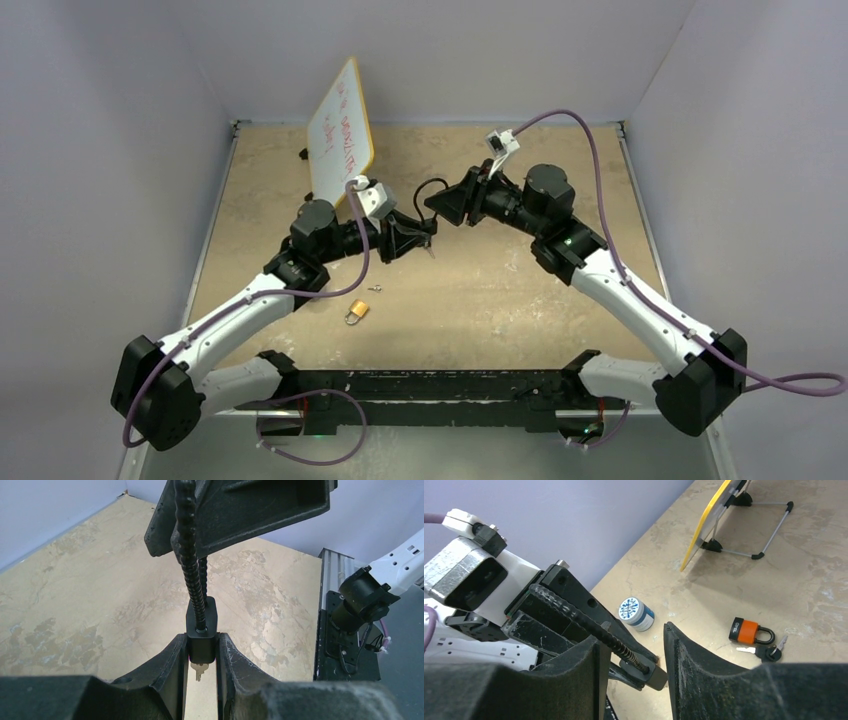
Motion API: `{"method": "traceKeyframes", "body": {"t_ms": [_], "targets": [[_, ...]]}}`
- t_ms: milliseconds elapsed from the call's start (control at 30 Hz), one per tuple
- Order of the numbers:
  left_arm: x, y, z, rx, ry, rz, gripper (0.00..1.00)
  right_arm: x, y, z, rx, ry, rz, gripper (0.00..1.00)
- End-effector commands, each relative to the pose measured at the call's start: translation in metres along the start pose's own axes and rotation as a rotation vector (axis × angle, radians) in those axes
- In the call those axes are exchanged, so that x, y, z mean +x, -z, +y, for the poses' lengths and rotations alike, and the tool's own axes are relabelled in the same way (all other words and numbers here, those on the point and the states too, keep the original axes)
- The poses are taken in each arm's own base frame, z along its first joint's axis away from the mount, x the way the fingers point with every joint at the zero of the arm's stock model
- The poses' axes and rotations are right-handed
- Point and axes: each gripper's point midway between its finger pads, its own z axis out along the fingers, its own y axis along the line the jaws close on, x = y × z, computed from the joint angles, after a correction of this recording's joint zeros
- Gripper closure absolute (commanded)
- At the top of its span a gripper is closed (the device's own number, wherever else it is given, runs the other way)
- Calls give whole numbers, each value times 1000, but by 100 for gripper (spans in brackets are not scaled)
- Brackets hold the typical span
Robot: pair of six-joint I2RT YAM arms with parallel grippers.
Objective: Unlock with the key
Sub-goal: Unlock the lock.
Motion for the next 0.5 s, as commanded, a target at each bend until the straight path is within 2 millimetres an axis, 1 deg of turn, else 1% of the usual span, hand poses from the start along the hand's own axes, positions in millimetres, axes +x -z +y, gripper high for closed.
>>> {"method": "traceKeyframes", "body": {"t_ms": [0, 67, 100, 133, 200, 267, 367, 433, 467], "targets": [[-41, -4, 12, -52, -69, -93, 100, -30, 1, 4, 24, 78, -78, 53], [-39, -3, 29, -155, -41, -70, 100, -30, 5, -7, 90, 78, -92, 46], [-38, -1, 40, -216, -26, -59, 100, -26, 7, -14, 123, 77, -90, 42], [-37, 1, 48, -265, -14, -48, 100, -26, 10, -17, 143, 76, -96, 39], [-35, 5, 56, -317, -2, -33, 100, -23, 12, -18, 142, 81, -89, 37], [-31, 5, 59, -333, 10, -18, 100, -19, 11, -5, 73, 95, -65, 37], [-25, 0, 57, -309, 17, 13, 100, -18, 4, 18, -44, 110, -38, 40], [-24, -2, 53, -283, 20, 18, 100, -17, -4, 25, -60, 127, -23, 40], [-23, -2, 53, -281, 24, 18, 100, -16, -9, 26, -55, 136, -11, 40]]}}
